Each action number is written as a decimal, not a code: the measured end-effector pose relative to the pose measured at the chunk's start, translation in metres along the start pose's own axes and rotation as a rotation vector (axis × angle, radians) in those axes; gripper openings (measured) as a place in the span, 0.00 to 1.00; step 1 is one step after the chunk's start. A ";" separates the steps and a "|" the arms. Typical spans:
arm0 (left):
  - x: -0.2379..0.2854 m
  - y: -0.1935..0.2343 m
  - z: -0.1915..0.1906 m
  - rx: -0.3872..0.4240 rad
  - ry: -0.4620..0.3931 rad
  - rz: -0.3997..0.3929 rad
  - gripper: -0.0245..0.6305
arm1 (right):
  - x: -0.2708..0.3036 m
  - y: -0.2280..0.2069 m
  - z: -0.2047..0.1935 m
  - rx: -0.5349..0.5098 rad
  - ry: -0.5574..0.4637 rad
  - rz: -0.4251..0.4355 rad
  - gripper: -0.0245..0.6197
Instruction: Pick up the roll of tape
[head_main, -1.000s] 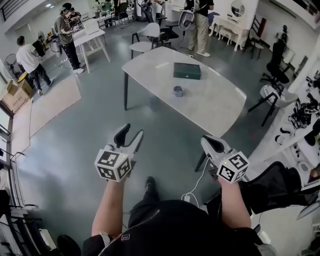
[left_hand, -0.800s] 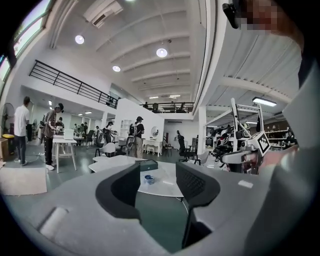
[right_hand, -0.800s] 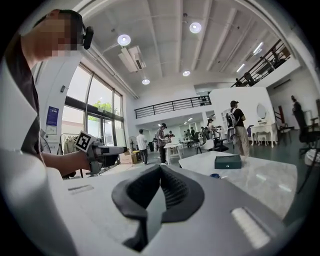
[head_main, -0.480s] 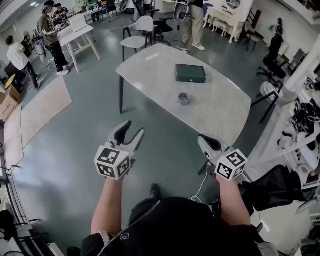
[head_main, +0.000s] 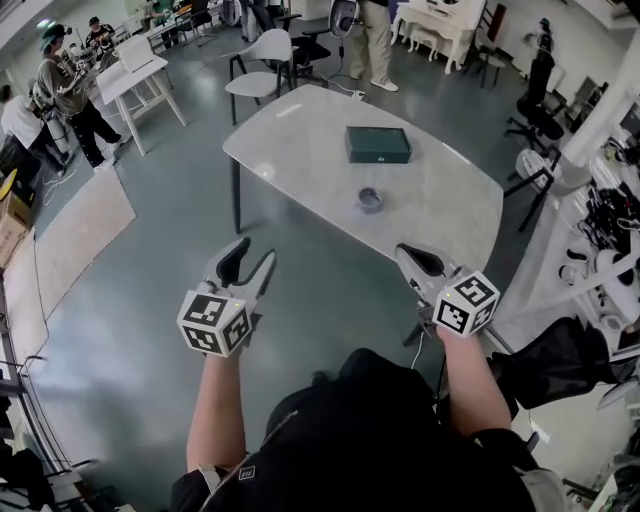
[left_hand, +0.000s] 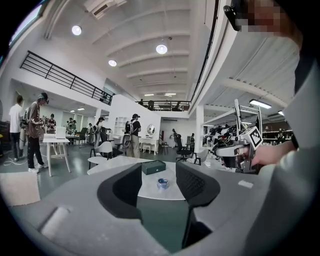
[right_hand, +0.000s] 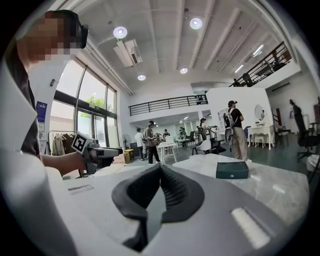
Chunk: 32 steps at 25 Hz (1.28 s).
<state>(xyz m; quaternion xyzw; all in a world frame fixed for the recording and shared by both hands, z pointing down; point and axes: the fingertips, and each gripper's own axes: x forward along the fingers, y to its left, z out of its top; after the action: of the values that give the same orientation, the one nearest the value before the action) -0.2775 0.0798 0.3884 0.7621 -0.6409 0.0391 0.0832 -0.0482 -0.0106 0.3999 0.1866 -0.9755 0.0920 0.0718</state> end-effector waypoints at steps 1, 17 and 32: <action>0.007 0.002 -0.002 0.000 0.009 -0.006 0.37 | 0.005 -0.005 0.000 0.004 -0.003 0.000 0.04; 0.278 0.018 -0.001 0.023 0.182 -0.119 0.37 | 0.117 -0.235 -0.008 0.159 0.031 0.030 0.04; 0.433 0.020 -0.011 0.014 0.268 -0.227 0.37 | 0.170 -0.361 0.011 0.186 0.071 0.005 0.04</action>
<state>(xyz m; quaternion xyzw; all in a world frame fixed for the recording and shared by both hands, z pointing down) -0.2211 -0.3413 0.4728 0.8181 -0.5335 0.1350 0.1667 -0.0694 -0.4017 0.4740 0.1867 -0.9600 0.1891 0.0886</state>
